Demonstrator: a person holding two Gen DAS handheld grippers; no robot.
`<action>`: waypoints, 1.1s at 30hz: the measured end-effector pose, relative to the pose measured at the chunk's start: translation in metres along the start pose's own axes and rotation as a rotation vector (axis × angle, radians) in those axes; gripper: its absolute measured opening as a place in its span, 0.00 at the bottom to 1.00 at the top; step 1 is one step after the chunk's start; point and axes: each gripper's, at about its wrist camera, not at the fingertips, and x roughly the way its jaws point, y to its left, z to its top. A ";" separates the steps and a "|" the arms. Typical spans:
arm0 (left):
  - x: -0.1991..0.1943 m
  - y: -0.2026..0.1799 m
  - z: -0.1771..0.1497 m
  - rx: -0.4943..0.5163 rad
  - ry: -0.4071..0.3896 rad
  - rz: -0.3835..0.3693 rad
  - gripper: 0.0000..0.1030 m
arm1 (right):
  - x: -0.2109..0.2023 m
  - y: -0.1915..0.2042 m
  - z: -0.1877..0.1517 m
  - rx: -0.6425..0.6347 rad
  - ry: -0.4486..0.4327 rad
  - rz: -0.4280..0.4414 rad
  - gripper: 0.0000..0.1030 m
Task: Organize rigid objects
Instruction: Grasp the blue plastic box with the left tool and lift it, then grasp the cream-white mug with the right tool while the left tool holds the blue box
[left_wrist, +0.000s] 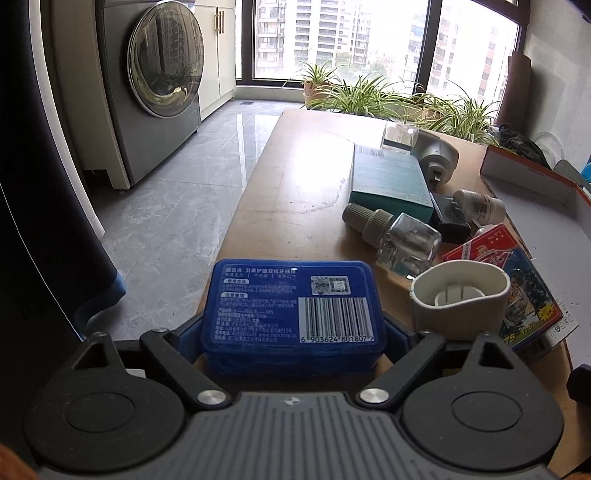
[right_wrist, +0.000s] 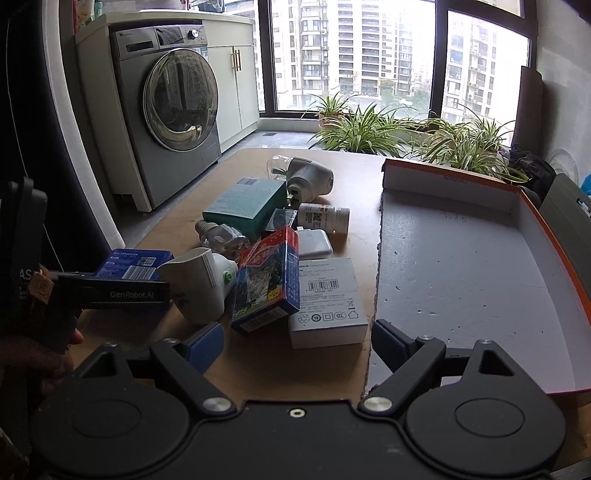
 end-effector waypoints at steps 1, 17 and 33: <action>0.000 0.001 0.000 -0.001 -0.006 -0.008 0.91 | 0.001 0.000 0.000 -0.004 0.001 -0.001 0.99; -0.028 0.030 -0.008 -0.082 -0.054 0.008 0.91 | 0.012 0.047 0.008 -0.174 -0.041 0.146 0.99; -0.045 0.050 -0.006 -0.143 -0.076 0.063 0.91 | 0.070 0.077 0.016 -0.232 -0.032 0.122 0.67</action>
